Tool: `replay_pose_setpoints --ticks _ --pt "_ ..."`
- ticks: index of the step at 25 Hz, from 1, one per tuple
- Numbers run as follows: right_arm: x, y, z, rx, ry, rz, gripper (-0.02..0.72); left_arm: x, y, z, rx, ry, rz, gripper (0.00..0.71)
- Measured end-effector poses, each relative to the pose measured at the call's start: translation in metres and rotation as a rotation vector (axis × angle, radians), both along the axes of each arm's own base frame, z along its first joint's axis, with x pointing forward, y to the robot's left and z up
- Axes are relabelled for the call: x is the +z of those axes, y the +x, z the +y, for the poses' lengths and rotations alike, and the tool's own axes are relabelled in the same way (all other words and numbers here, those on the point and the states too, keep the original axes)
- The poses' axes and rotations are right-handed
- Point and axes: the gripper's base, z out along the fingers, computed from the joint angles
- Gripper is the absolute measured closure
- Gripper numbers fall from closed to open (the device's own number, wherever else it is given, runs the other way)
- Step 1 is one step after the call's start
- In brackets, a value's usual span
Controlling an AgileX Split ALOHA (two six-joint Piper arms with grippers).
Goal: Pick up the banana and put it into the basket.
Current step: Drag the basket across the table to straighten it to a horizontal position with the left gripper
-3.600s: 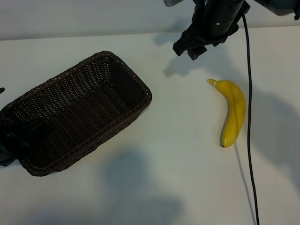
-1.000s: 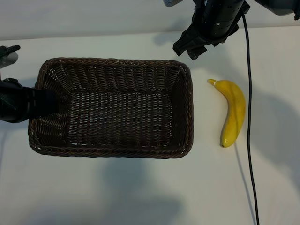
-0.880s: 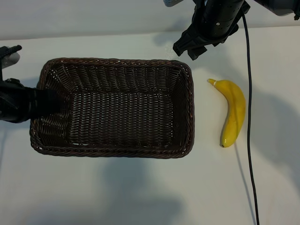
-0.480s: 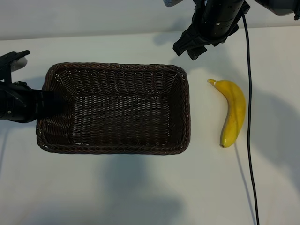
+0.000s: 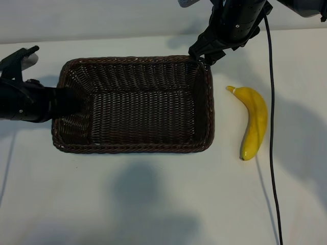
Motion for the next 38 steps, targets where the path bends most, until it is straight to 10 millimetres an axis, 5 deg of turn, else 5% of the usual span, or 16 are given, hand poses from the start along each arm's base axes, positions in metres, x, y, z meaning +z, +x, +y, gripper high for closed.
replay_pose_setpoints --ticks 38 --pt "0.0 0.0 0.0 -0.003 0.004 0.003 0.161 -0.021 -0.002 0.0 0.025 -0.022 0.138 0.54"
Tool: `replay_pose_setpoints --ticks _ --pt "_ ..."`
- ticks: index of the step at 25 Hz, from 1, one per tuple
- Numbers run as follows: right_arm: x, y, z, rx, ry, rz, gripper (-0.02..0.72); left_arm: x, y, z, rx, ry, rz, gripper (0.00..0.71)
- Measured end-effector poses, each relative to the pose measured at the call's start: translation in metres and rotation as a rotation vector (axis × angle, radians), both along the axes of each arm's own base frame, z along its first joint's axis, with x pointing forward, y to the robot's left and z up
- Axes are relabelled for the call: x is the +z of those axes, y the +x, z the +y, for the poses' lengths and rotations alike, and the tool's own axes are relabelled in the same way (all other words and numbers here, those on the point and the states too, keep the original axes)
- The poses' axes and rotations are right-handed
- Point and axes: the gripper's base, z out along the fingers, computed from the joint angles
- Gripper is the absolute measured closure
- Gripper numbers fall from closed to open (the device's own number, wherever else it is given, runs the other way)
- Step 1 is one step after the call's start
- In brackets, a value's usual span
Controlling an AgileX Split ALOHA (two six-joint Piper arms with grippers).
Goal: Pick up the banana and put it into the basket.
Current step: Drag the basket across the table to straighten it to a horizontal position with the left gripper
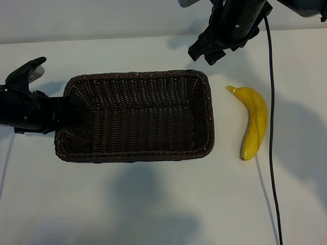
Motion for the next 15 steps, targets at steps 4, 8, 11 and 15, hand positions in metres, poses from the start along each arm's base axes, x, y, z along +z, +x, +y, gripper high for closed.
replay_pose_setpoints --ticks 4,8,11,15 --pt "0.0 0.0 0.0 0.0 0.0 0.0 0.161 0.0 -0.0003 -0.0003 -0.001 -0.003 0.003 0.541" --pt "0.0 -0.0001 0.0 0.0 -0.001 0.001 0.161 0.0001 -0.0012 -0.0015 -0.009 -0.016 0.011 0.511" --pt "-0.0001 -0.0002 -0.0001 0.0 -0.002 0.003 0.162 0.0006 -0.0018 -0.003 -0.012 -0.034 0.02 0.387" --pt "-0.0002 -0.0004 -0.0003 0.0 -0.003 0.005 0.162 0.0014 -0.0024 -0.0044 -0.015 -0.051 0.026 0.202"
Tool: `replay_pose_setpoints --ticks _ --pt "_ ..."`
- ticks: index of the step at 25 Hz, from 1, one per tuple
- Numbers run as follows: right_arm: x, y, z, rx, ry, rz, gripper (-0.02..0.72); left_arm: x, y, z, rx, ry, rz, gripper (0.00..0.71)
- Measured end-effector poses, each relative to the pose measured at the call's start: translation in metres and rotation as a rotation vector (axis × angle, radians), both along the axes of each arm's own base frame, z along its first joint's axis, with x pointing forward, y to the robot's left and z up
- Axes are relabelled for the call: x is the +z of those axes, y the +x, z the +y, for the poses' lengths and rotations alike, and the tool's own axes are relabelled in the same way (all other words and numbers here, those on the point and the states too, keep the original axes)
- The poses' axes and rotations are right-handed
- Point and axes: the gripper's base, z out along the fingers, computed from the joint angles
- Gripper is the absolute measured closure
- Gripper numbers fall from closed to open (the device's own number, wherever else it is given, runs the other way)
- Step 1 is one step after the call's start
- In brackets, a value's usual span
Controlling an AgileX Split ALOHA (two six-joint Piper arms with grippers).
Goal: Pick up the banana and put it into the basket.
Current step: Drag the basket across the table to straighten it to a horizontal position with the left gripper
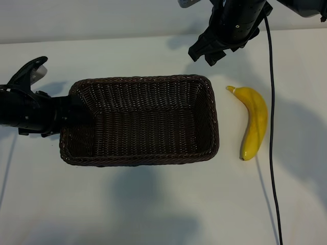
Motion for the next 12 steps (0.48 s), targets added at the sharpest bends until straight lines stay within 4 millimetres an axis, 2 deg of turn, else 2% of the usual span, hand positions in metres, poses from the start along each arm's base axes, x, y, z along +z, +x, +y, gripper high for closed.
replay_pose_setpoints --ticks 2,12 --pt "0.0 0.0 0.0 0.0 0.0 0.0 0.162 0.0001 -0.0003 -0.0003 -0.003 -0.003 0.002 0.159" --pt "-0.0001 -0.0002 -0.0001 0.0 -0.001 0.002 0.162 0.0023 -0.0066 -0.0005 -0.039 0.012 0.046 0.157"
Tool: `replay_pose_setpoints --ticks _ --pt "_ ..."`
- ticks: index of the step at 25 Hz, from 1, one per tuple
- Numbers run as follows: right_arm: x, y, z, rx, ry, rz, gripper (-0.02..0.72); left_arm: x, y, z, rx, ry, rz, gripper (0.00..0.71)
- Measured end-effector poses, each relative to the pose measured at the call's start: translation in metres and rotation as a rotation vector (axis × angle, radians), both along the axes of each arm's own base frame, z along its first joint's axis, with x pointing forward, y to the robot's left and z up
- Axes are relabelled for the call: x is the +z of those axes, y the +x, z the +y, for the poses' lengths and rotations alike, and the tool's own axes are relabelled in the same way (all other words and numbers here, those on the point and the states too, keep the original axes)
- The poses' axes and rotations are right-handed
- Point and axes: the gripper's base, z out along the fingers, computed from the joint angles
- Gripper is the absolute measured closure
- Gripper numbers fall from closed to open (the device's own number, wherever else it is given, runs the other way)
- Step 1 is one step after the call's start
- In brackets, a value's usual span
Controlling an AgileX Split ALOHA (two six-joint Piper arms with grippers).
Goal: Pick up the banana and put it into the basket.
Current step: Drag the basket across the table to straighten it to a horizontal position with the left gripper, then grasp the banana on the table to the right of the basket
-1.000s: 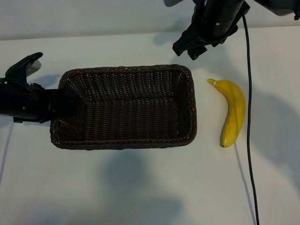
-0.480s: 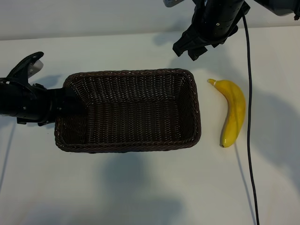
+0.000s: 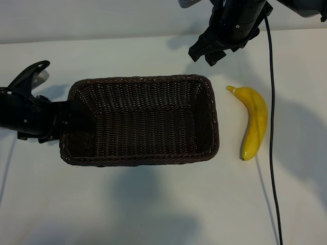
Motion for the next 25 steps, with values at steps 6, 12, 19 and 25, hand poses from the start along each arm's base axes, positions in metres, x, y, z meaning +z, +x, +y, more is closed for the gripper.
replay_pose_setpoints --ticks 6,12,19,25 --pt "0.0 0.0 0.0 0.0 -0.001 0.002 0.163 0.023 -0.008 0.003 -0.001 0.047 -0.033 0.157" --pt "0.0 -0.001 0.0 0.0 -0.004 0.007 0.163 0.046 -0.016 0.005 0.006 0.095 -0.088 0.157" --pt "-0.001 -0.002 -0.001 -0.003 -0.015 0.028 0.163 0.083 -0.023 0.003 -0.002 0.092 -0.2 0.157" --pt "-0.001 -0.002 -0.001 -0.037 -0.003 0.032 0.163 0.093 -0.026 0.002 -0.01 0.089 -0.227 0.157"
